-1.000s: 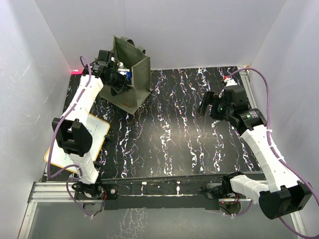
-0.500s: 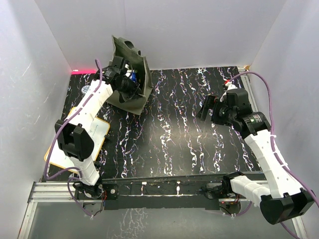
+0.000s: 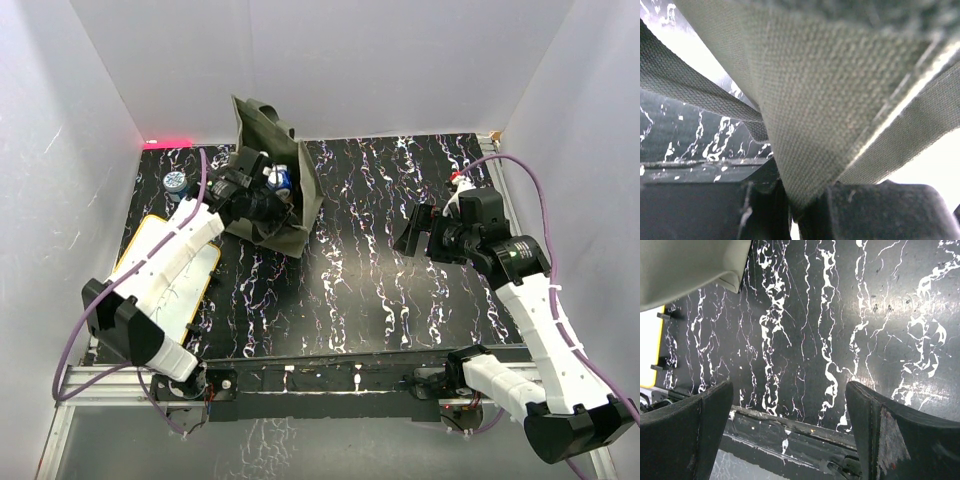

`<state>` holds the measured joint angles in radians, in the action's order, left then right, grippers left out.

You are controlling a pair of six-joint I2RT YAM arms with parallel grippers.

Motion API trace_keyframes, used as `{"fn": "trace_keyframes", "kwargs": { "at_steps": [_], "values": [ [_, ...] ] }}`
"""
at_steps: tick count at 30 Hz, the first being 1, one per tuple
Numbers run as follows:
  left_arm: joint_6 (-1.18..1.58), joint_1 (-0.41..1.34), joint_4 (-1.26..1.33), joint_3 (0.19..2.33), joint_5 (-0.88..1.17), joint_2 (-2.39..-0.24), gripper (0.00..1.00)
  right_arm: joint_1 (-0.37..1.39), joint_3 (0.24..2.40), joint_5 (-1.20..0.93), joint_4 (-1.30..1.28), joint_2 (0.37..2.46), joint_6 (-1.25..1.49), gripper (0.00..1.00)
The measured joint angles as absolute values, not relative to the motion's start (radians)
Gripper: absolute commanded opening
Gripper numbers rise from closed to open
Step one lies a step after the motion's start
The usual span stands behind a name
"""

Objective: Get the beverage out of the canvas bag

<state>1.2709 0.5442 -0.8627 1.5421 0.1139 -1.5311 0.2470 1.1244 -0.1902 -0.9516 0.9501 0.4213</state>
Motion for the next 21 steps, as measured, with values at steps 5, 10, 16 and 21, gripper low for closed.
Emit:
{"fn": "trace_keyframes", "kwargs": {
  "at_steps": [5,10,16,21],
  "values": [
    [1.31,0.62,-0.875,1.474,0.12,-1.441,0.04,0.247,1.114,-0.218,-0.977,0.943,0.418,0.98],
    [1.336,0.652,-0.923,1.409,0.135,-1.329,0.04,0.247,1.114,-0.236,-0.978,0.937,0.417,0.98],
    [1.369,0.656,-0.987,1.311,0.145,-1.172,0.04,0.247,1.088,-0.252,-0.976,0.931,0.418,0.98],
    [1.396,0.657,-1.062,1.275,0.139,-1.074,0.04,0.247,1.082,-0.265,-0.968,0.949,0.42,0.98]
  ]
}}
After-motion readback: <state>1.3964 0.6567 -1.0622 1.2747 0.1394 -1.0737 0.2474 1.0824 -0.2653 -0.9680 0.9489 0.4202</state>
